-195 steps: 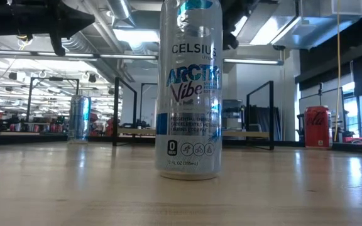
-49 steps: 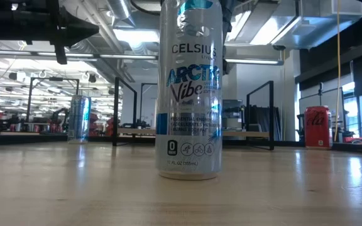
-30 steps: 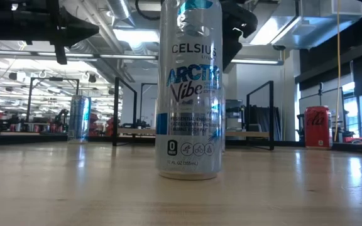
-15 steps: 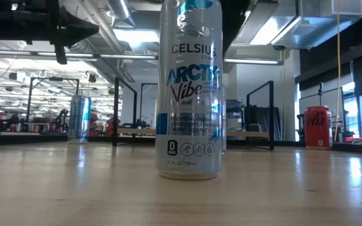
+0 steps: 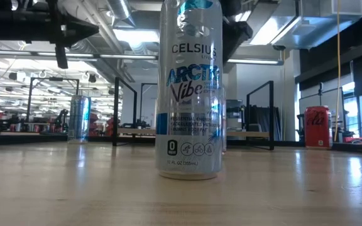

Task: Place canned beverage on shelf
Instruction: Put the top pink soda can on the shelf

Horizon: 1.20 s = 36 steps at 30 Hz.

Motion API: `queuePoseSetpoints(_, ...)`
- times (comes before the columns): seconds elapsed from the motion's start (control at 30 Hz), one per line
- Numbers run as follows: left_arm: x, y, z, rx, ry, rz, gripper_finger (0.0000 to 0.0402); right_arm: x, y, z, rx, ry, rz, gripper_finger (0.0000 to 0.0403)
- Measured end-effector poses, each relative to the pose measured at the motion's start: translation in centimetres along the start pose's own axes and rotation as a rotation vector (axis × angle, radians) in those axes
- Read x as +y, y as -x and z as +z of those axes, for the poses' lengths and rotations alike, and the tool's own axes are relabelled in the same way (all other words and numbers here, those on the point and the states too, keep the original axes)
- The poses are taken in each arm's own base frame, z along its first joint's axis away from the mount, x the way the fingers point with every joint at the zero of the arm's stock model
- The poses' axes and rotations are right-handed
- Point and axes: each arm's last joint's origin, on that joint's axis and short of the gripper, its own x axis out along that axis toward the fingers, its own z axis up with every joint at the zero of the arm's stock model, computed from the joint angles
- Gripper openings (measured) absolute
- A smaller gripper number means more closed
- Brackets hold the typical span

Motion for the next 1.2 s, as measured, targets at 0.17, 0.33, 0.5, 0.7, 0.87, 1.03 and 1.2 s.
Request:
queuePoseSetpoints(0.17, 0.0, 0.0, -0.1, 0.014, -0.002, -0.012, 0.0016, 0.8, -1.0, -0.3, -0.018, -0.065, -0.022, 0.0394)
queuePoseSetpoints(0.33, 0.1, 0.0, -0.3, 0.045, -0.011, -0.003, 0.0016, 1.3, -2.9, -0.7, 0.012, -0.071, -0.080, 0.0394)
queuePoseSetpoints(0.5, 0.2, 0.0, -0.4, 0.054, -0.016, 0.004, 0.0016, 1.6, -4.2, -0.4, 0.016, -0.041, -0.081, 0.0394)
queuePoseSetpoints(0.7, 0.2, 0.0, -0.4, 0.057, -0.017, 0.006, 0.0016, 1.0, -5.4, 0.0, 0.074, 0.031, -0.118, 0.0395)
queuePoseSetpoints(0.87, 0.2, 0.0, -0.5, 0.058, -0.018, 0.007, 0.0016, 0.9, -6.7, 0.1, 0.120, 0.083, -0.131, 0.0393)
queuePoseSetpoints(1.03, 0.3, 0.0, -0.5, 0.058, -0.018, 0.008, 0.0016, 0.6, -7.5, 0.2, 0.156, 0.094, -0.140, 0.0354)
queuePoseSetpoints(1.2, 0.3, 0.0, -0.4, 0.051, -0.019, 0.018, 0.0016, 0.4, -7.4, 0.1, 0.178, 0.158, -0.150, 0.0267)
